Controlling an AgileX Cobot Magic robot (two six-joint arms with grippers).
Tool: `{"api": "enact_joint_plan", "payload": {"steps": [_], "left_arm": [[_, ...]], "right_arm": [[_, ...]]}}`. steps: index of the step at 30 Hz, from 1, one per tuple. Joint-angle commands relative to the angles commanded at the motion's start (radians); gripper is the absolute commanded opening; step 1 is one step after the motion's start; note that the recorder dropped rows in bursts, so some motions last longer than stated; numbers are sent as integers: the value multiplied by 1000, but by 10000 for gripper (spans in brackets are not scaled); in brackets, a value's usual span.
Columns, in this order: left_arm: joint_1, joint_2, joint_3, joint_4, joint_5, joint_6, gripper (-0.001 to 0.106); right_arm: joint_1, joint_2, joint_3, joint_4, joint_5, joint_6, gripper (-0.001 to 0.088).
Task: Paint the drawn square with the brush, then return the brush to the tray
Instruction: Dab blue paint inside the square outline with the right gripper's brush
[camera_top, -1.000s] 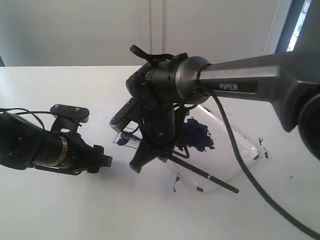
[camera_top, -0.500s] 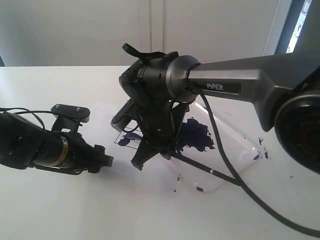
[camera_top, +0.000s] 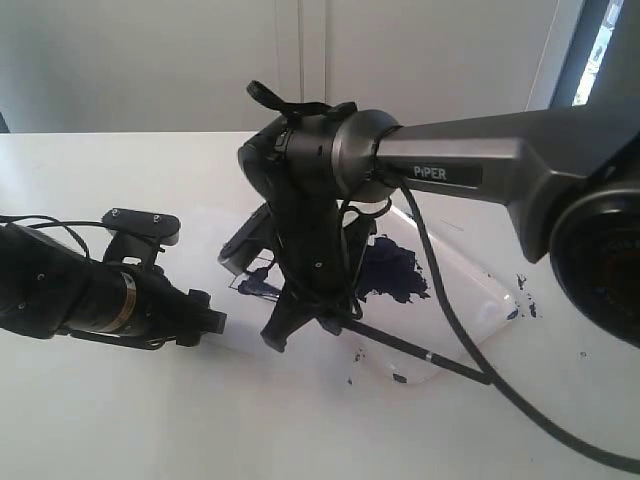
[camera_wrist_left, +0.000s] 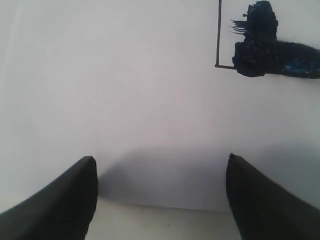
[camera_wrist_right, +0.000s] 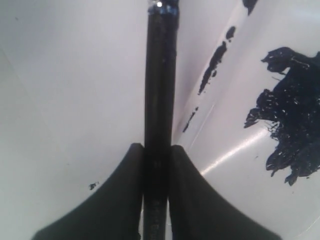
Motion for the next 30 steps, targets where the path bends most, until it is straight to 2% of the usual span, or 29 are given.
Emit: {"api": "enact_joint_plan", "payload": {"steps": [9,13,21,26,30], "left_arm": [[0,0,0,0,-10,-11,736],[0,0,2,0,-22,-11,736],[0,0,2,0,-11,-15,736],[0,0,2,0,2,-15,736],[0,0,2,0,4,-15,736]], "right_arm": [[-2,3,0,-115,-76,77,0],[-2,3,0,-121,-70,80,0],[-2,3,0,-77,57,7,0],[-2,1,0,35,59,-76,0],[-2,1,0,32,59,-81,0]]}}
